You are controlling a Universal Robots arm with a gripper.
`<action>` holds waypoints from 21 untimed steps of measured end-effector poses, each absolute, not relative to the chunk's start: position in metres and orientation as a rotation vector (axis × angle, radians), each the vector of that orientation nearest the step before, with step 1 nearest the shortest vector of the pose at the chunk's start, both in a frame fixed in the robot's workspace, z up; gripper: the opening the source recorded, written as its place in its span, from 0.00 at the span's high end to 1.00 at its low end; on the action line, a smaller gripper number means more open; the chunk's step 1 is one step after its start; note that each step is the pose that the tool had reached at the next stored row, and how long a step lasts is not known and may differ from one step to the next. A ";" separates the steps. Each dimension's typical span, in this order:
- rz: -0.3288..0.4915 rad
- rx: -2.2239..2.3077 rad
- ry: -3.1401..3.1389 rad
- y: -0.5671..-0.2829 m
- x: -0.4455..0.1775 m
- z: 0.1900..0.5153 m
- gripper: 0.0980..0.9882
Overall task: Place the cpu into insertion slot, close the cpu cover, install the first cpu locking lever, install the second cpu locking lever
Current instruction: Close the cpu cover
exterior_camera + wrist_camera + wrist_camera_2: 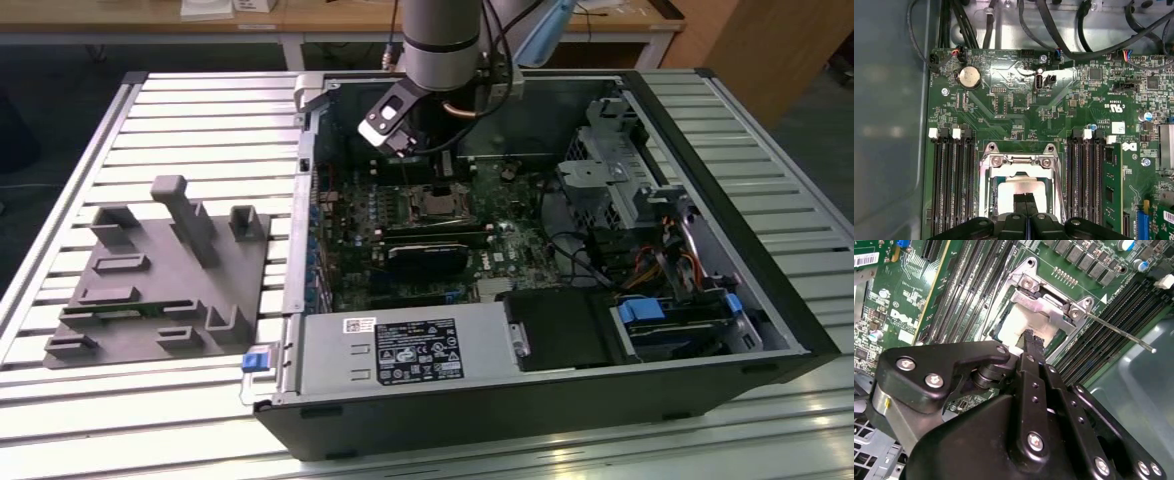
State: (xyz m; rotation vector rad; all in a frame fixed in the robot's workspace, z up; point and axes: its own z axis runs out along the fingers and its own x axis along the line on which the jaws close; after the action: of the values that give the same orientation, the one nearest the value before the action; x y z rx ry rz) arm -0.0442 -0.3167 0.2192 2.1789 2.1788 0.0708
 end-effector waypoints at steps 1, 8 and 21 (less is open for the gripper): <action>0.071 2.179 2.179 -0.317 -0.044 0.219 0.99; 0.070 2.100 2.254 -0.317 -0.044 0.219 0.99; 0.072 1.819 2.487 -0.317 -0.044 0.218 0.99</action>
State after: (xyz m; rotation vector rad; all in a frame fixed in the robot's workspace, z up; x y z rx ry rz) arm -0.0442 -0.3167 0.2178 1.8186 2.4871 0.0721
